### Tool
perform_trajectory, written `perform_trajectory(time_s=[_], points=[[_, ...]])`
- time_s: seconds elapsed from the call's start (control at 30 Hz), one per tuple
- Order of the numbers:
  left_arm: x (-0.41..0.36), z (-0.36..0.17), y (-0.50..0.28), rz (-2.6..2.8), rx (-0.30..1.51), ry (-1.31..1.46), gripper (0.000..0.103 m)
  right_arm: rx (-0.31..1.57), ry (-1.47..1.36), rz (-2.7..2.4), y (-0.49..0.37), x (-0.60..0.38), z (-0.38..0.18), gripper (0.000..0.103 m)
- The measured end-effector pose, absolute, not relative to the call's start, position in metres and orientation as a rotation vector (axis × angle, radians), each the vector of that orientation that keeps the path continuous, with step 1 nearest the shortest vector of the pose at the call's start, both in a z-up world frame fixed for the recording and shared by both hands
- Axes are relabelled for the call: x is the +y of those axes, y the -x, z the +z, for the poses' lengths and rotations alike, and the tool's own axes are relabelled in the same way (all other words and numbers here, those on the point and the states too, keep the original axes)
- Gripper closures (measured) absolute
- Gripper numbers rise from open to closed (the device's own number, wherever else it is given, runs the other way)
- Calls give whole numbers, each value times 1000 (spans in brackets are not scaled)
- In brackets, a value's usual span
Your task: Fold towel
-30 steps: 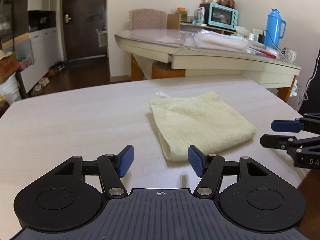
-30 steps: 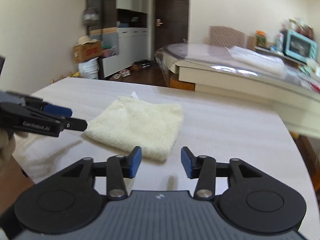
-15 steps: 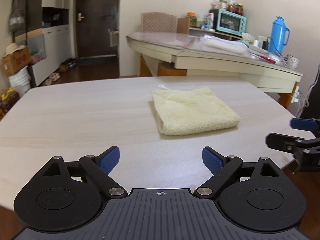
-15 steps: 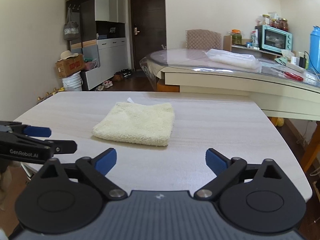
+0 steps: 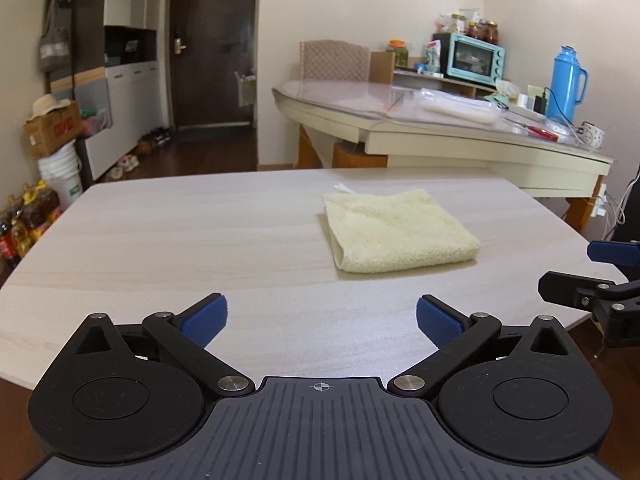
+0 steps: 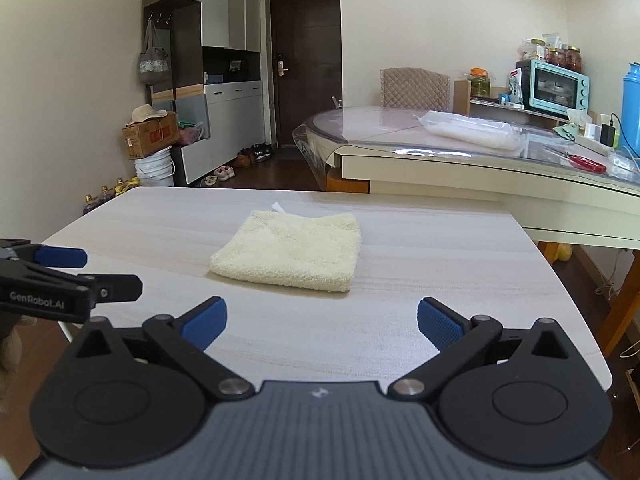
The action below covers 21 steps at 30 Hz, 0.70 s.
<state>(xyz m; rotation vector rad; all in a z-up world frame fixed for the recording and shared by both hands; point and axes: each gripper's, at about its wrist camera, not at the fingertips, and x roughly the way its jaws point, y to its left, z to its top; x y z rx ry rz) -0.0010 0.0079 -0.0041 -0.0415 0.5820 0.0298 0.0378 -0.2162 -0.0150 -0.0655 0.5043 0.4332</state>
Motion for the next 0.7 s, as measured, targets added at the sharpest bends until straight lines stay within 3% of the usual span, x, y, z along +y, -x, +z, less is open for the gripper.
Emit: perform_trajectory(time_s=[0.7], points=[[2, -5, 0, 21, 597, 57, 0, 513, 74, 415, -37, -221, -16, 0]])
